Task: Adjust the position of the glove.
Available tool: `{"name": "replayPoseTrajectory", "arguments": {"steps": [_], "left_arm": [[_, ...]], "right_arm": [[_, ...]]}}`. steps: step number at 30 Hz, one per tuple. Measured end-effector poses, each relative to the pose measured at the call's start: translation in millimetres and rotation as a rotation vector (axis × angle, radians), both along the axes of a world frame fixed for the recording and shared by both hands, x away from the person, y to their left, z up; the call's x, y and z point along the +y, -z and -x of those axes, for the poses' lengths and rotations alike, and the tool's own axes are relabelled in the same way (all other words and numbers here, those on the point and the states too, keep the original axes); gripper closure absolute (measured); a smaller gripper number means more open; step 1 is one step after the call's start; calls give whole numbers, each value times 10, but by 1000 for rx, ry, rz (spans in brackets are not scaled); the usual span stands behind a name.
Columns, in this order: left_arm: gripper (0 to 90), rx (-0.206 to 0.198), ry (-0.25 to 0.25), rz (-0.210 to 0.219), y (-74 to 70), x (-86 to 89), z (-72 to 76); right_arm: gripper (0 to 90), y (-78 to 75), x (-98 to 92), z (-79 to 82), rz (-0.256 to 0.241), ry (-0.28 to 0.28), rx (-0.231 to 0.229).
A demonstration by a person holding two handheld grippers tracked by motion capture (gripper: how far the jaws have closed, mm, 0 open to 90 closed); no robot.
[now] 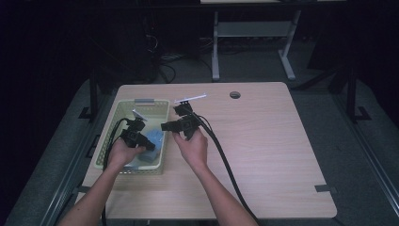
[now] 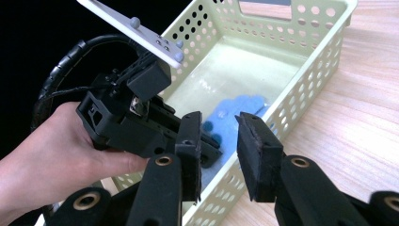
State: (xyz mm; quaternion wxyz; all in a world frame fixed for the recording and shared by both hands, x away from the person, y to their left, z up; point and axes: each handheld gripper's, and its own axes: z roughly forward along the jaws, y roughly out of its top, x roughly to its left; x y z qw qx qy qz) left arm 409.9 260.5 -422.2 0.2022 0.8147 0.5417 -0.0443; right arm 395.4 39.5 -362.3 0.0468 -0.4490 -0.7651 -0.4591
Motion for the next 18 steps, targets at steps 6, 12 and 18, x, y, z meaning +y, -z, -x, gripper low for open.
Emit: {"name": "replayPoseTrajectory", "arguments": {"steps": [6, 12, 18], "left_arm": [[790, 13, -16, -19, 3, 32, -12], [787, 21, -9, -61, -7, 61, -32], [778, 27, -26, -69, -14, 140, -39]], "right_arm": [[696, -18, -28, 2, -2, 4, -2], [693, -28, -43, 3, 0, 4, -5], [685, -39, -87, 1, -1, 8, -7]]}}
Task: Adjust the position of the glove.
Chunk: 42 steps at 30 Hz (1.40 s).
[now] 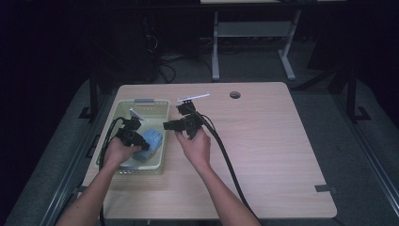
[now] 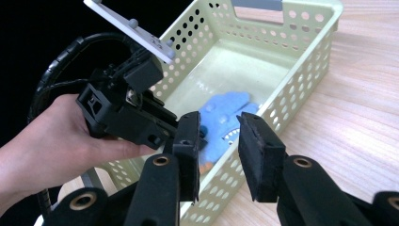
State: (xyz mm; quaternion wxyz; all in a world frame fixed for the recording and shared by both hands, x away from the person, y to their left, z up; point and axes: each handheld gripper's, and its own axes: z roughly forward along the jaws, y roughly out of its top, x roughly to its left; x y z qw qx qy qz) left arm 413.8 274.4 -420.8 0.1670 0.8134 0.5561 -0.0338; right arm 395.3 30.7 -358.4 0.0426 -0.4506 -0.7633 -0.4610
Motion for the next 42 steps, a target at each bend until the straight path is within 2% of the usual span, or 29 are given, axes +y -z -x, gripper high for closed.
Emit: {"name": "replayPoseTrajectory", "arguments": {"steps": [1, 5, 6, 10, 12, 16, 21, 26, 30, 32, 35, 39, 42], "left_arm": [[778, -3, -16, 8, 3, 10, 3], [762, -12, -29, 9, -11, 61, 4], [758, -15, -28, 11, -15, 72, 2], [743, -12, -23, 12, -36, 95, -3], [736, -16, -33, 27, -45, 96, 0], [720, -36, -36, 38, -86, 134, 4], [707, -71, -53, 74, -141, 203, 20], [684, -89, -58, 97, -183, 255, 35], [659, -119, -68, 143, -231, 271, 55], [645, -134, -82, 163, -249, 261, 71], [612, -148, -63, 176, -287, 271, 91], [576, -171, -78, 222, -333, 251, 124], [551, -186, -57, 231, -370, 245, 139]], "right_arm": [[684, 2, -9, -2, -1, -1, -6], [673, 20, -57, -5, -5, 4, -5], [669, 21, -63, -2, -6, 9, 6], [659, 34, -99, -13, -8, 7, 4], [653, 31, -109, -15, -7, 8, 7], [637, 30, -129, -18, -8, 7, 6], [615, 49, -176, -21, -11, 10, 8], [597, 57, -213, -30, -10, 6, -5], [570, 44, -250, -27, -9, 9, 7], [552, 43, -279, -34, -23, 5, -2], [517, 39, -328, -32, -31, 8, -4], [488, 53, -430, -35, -47, 13, 9], [459, 86, -529, -46, -58, 20, 20]]}}
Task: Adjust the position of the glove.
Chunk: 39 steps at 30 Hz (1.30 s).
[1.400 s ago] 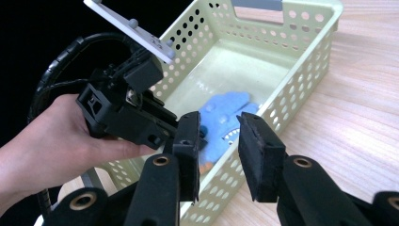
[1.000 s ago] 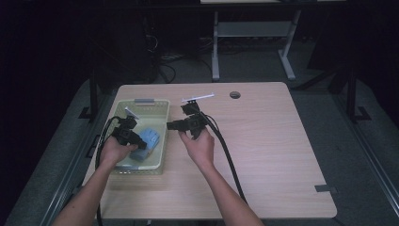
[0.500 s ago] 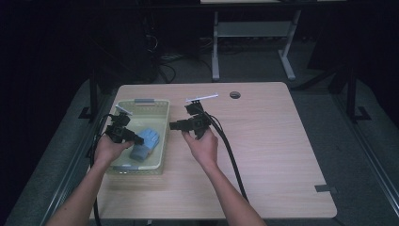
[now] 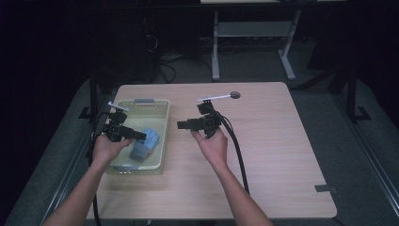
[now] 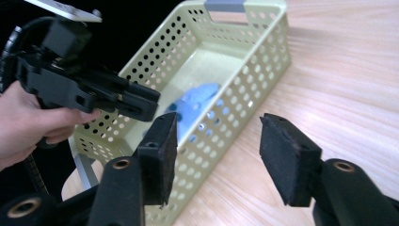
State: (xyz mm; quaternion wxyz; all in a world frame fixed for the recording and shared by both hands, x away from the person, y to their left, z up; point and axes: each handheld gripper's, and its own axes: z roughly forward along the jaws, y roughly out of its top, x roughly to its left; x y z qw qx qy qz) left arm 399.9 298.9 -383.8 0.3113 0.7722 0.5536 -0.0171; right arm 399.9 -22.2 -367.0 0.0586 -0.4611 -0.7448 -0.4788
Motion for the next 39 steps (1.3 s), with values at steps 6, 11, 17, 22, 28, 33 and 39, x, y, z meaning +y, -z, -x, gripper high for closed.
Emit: {"name": "replayPoseTrajectory", "arguments": {"steps": [6, 11, 17, 22, 28, 33, 39], "left_arm": [[515, -33, 19, 45, -81, -55, 34], [489, -72, 42, 83, -166, -144, 71], [457, -99, 78, 104, -241, -285, 112], [435, -119, 103, 123, -292, -390, 131], [406, -130, 122, 136, -320, -485, 146], [386, -138, 126, 148, -336, -553, 159], [374, -145, 147, 153, -362, -645, 166]], "right_arm": [[435, 58, -194, 3, -13, 18, 7], [413, 69, -345, 7, -17, 32, 12], [390, 61, -497, 27, -33, 55, 6], [383, 75, -636, 41, -44, 79, 16], [369, 95, -784, 44, -40, 96, 17], [368, 86, -880, 66, -42, 108, 9], [361, 90, -1043, 97, -45, 135, 10]]}}
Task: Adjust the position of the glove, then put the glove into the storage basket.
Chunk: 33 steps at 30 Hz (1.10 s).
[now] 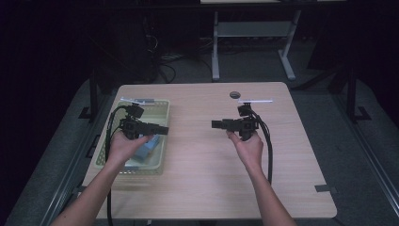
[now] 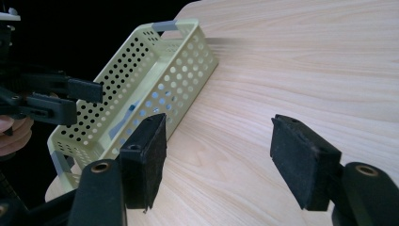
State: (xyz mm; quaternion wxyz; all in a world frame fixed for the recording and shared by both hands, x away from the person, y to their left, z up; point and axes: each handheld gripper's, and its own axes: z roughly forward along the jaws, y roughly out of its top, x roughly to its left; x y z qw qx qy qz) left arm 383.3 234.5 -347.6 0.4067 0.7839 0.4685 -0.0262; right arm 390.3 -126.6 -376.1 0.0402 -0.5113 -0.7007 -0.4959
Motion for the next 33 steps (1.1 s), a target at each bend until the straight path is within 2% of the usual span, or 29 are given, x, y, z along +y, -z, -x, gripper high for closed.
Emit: {"name": "replayPoseTrajectory", "arguments": {"steps": [1, 15, 33], "left_arm": [[372, 0, 2, 4, -3, -18, 0], [360, -3, 44, 7, -2, -246, -1], [342, -4, 72, 29, 23, -454, 28]], "right_arm": [[360, 9, -30, 2, 0, 1, -9], [352, 112, -355, 91, 7, 44, 12], [347, 221, -638, 185, 15, 84, 34]]}}
